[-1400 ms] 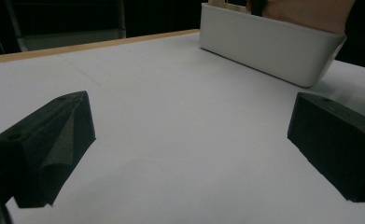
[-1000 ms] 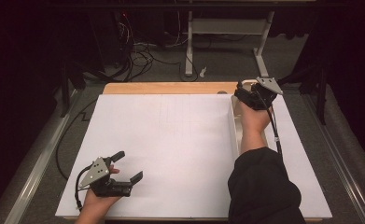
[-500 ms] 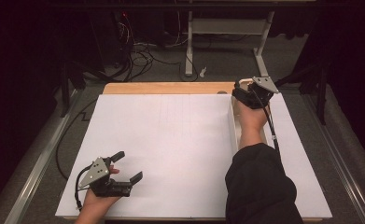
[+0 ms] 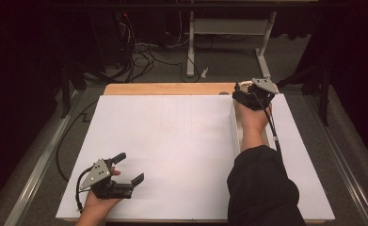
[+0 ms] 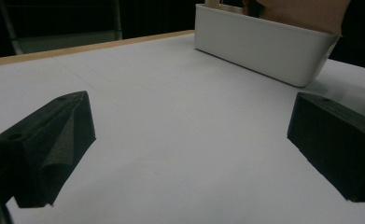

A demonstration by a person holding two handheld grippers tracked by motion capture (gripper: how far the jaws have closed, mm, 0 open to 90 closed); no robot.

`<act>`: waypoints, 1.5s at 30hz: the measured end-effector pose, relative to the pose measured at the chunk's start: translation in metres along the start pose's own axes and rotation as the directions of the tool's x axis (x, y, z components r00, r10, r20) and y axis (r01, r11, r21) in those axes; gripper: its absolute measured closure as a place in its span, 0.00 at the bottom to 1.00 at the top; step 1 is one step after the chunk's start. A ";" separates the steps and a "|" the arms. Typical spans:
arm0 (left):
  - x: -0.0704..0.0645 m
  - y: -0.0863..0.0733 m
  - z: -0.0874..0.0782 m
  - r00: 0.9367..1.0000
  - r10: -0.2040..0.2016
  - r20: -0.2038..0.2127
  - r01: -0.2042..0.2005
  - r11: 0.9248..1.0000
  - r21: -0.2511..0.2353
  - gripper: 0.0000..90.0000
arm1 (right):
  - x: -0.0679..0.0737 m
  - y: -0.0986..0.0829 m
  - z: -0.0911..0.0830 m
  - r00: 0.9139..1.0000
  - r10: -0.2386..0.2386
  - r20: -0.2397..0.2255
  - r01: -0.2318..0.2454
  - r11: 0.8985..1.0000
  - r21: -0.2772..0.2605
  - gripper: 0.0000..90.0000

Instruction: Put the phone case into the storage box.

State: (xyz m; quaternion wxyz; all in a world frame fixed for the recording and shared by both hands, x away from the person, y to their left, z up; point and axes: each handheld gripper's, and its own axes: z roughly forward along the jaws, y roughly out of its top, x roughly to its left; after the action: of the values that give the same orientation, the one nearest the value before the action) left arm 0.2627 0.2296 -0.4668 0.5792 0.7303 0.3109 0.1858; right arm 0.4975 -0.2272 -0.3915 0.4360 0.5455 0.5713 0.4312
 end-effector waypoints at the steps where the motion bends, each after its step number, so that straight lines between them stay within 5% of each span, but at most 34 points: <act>1: 0.000 0.000 0.000 1.000 0.001 0.000 -0.001 1.000 0.000 0.02 | 0.000 0.000 0.000 1.000 -0.004 -0.001 0.004 1.000 0.001 0.12; 17: -0.003 0.002 0.002 1.000 0.010 0.003 -0.010 1.000 0.000 0.02 | 0.005 0.002 -0.016 0.998 -0.060 -0.011 0.061 0.996 0.064 0.13; 25: -0.003 0.002 0.002 1.000 0.012 0.001 -0.012 1.000 0.002 0.02 | 0.003 0.002 -0.013 0.991 -0.117 -0.071 0.120 0.992 0.044 0.13; 37: -0.003 0.001 0.004 1.000 0.012 0.003 -0.012 1.000 0.008 0.03 | -0.003 0.001 -0.010 0.996 -0.074 -0.050 0.076 0.996 0.038 0.13; 45: -0.003 0.001 0.004 1.000 0.013 0.002 -0.013 1.000 0.011 0.03 | -0.006 0.002 -0.007 1.000 0.014 0.003 -0.014 1.000 0.028 0.13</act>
State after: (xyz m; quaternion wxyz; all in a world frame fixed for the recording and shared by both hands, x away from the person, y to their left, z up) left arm 0.2629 0.2247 -0.4670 0.5744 0.7356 0.3064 0.1871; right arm 0.4910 -0.2335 -0.3880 0.4260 0.5560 0.5730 0.4255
